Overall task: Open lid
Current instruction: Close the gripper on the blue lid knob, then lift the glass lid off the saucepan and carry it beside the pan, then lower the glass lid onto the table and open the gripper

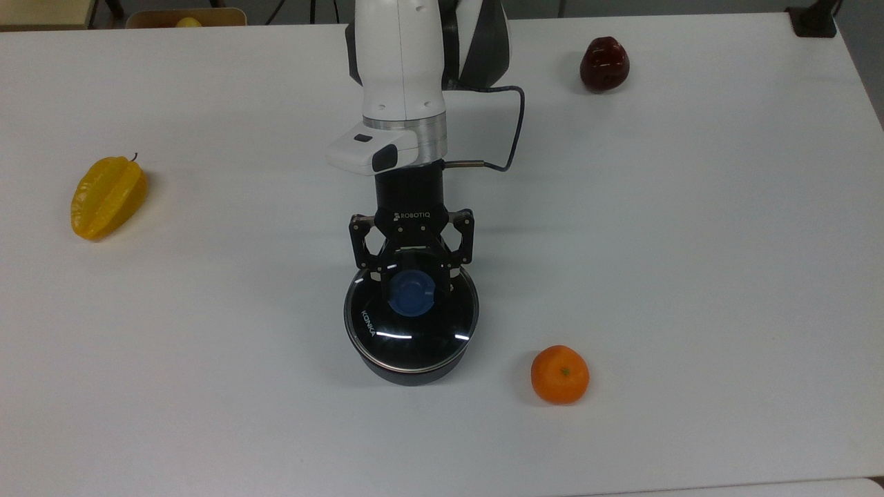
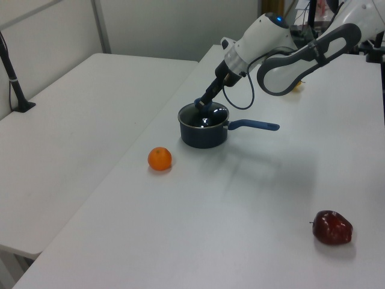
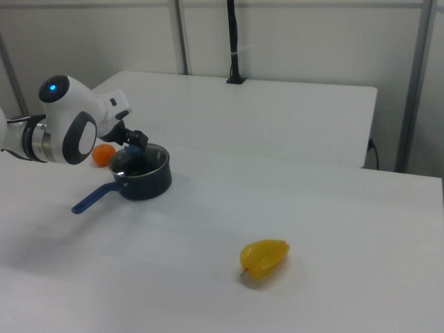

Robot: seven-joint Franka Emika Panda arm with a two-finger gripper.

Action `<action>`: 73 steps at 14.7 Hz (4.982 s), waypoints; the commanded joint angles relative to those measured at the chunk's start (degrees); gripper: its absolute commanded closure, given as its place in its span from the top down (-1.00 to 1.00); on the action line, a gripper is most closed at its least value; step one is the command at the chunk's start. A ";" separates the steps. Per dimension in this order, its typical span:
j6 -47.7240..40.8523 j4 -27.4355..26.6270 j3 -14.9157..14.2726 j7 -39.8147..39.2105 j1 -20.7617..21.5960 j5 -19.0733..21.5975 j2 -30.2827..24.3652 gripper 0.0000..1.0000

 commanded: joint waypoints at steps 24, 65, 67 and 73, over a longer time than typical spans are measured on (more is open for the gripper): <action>1.29 -1.08 -1.12 1.85 0.77 -1.14 -0.21 0.41; -7.32 -27.10 -1.12 3.26 -10.57 -4.92 -17.27 -0.28; -7.50 -27.10 -1.04 3.26 -10.57 -4.92 -16.74 -0.22; -9.51 -26.40 -1.03 3.96 -10.57 -4.92 -15.33 -0.07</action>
